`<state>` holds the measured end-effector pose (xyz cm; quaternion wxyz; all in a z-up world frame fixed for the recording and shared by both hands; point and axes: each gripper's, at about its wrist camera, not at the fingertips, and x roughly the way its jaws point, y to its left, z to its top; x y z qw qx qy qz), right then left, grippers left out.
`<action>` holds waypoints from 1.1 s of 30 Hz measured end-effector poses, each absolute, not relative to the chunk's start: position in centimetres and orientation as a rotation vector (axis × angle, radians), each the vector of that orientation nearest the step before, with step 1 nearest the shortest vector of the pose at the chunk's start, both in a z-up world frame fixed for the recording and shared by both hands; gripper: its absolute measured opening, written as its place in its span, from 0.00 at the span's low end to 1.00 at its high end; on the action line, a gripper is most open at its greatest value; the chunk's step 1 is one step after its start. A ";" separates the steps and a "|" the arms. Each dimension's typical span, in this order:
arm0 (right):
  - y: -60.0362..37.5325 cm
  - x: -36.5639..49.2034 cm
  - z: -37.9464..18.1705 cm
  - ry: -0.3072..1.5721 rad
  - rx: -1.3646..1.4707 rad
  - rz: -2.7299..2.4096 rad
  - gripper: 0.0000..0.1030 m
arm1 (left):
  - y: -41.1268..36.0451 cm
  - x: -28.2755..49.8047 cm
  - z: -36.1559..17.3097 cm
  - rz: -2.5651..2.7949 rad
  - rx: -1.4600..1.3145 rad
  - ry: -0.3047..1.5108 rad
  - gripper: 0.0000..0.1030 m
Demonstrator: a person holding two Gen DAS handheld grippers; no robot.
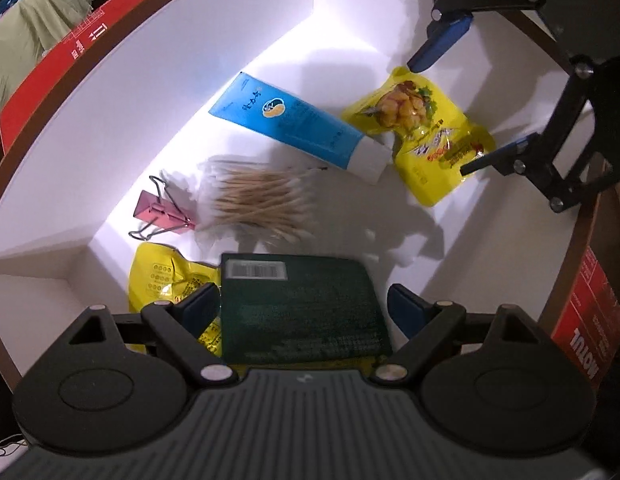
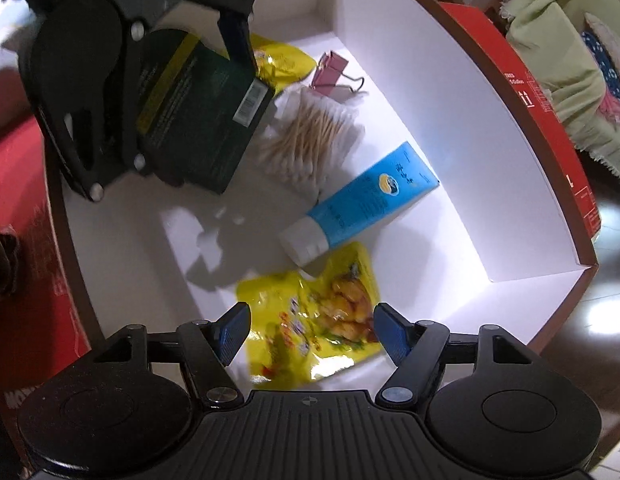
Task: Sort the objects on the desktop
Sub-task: 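Open the left tool releasing the green box while the right tool releases the nut packet in the box, then withdraw both tools from the box and move the left tool to the dark purple fabric bundle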
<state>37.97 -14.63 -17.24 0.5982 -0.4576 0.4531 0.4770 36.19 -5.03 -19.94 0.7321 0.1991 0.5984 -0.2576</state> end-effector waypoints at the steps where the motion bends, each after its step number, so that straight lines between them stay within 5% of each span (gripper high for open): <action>1: -14.7 37.9 -17.1 1.052 -1.051 1.103 0.69 | -4.8 36.2 -19.9 -0.563 0.432 1.320 0.87; 18: -17.6 36.0 -12.1 1.044 -0.723 1.026 0.69 | -1.4 33.8 -14.2 -0.492 0.298 1.212 0.89; 33: -24.3 24.5 -4.4 0.888 -0.340 0.859 0.69 | 2.7 21.5 -5.6 -0.443 0.178 0.978 0.89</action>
